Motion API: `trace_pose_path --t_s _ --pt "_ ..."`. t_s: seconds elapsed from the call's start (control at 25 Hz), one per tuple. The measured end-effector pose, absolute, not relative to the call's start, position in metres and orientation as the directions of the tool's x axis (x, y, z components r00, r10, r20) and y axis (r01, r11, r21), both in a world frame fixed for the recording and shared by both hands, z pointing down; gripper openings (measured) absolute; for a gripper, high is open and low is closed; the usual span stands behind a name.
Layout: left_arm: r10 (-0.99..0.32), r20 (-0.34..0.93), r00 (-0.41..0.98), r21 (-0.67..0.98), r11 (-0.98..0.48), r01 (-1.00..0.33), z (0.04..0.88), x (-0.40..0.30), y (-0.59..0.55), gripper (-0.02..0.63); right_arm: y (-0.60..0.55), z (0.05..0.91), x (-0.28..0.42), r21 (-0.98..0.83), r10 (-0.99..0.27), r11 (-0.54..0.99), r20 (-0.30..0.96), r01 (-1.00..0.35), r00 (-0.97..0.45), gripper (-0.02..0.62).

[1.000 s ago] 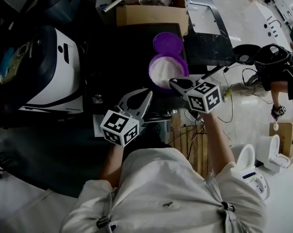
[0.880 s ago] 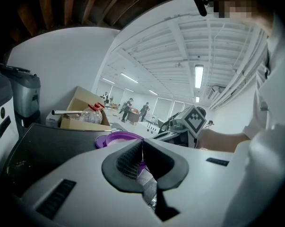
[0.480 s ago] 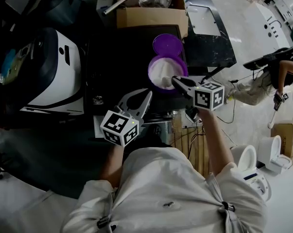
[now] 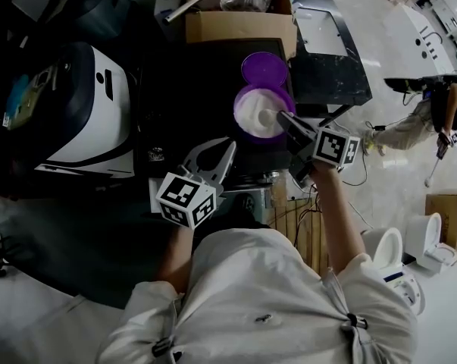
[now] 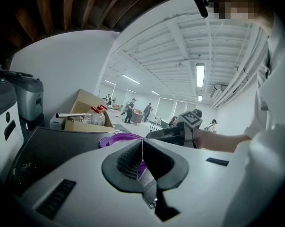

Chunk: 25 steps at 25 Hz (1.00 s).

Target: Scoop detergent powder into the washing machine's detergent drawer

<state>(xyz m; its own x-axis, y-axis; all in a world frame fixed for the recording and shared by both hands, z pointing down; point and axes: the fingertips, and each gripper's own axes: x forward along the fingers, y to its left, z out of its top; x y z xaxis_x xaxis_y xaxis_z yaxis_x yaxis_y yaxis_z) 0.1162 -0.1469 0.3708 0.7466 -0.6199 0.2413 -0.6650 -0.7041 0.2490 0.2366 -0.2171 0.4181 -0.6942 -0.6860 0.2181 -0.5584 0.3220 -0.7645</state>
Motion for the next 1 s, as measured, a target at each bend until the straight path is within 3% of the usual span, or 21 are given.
trace_pose_path --t_s 0.52,1.0 --pt "-0.594 0.232 0.770 0.280 -0.717 -0.638 0.374 0.092 -0.137 0.020 -0.206 0.390 0.233 -0.830 -0.764 0.269 0.124 -0.488 -0.633 0.012" --pt "-0.572 0.218 0.791 0.289 -0.736 -0.612 0.371 0.030 -0.115 0.020 -0.170 0.367 0.159 -0.849 -0.752 0.301 0.068 -0.435 -0.655 0.012"
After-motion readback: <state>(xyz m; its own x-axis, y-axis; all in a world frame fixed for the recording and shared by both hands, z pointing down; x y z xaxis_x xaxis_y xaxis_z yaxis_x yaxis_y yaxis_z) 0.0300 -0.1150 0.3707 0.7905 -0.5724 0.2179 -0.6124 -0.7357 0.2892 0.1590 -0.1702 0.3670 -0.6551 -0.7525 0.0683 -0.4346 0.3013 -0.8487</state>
